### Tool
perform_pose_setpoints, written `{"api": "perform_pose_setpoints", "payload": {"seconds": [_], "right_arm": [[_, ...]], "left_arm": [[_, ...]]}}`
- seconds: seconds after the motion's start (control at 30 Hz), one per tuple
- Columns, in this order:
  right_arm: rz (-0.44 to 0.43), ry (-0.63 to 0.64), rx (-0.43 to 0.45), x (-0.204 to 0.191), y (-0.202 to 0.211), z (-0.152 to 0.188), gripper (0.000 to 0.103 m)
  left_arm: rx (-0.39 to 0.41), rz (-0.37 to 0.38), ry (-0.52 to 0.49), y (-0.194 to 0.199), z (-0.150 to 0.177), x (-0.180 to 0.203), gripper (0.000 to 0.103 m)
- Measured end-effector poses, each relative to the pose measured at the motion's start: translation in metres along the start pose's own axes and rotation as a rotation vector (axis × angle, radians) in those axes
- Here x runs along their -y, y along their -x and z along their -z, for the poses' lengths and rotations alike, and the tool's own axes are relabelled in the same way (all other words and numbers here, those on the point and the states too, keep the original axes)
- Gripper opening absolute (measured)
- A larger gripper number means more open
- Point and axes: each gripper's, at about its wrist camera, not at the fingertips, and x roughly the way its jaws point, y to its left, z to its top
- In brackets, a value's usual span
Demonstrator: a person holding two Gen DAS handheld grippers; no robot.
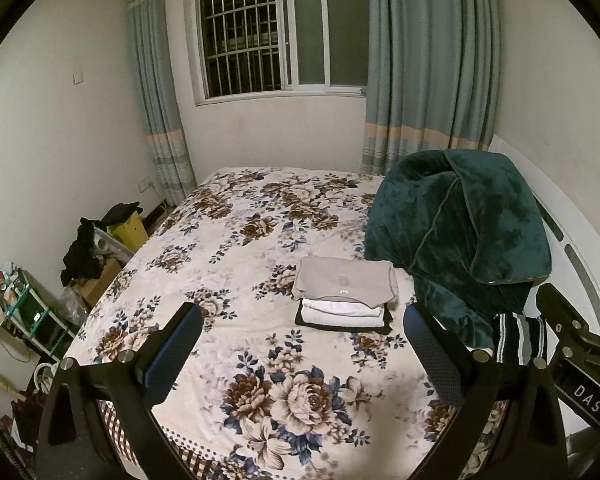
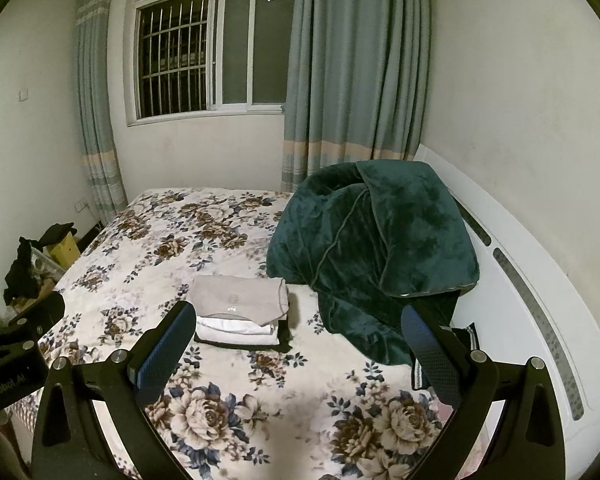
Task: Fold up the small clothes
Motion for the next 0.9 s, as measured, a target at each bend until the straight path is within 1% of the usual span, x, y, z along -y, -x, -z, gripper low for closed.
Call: {"api": "perform_pose_setpoints", "payload": {"seconds": [0.3, 0.73, 0.9], "right_arm": [[-0.005, 0.003, -0.001, -0.0076, 0.0003, -0.0021, 0.103], [-0.005, -0.001, -0.001, -0.0088, -0.0001, 0.0001, 0.103], [-0.003, 0.000, 0.003, -0.0084, 0.0013, 0.0012, 0.103]], "left_arm": [[-0.003, 0.000, 0.000, 0.0021, 0.0003, -0.0018, 0.103], [0.000, -0.002, 0.004, 0.0023, -0.0003, -0.0035, 0.103], [0.006, -0.005, 0.020, 0.0070, -0.0035, -0.0069, 0.103]]}}
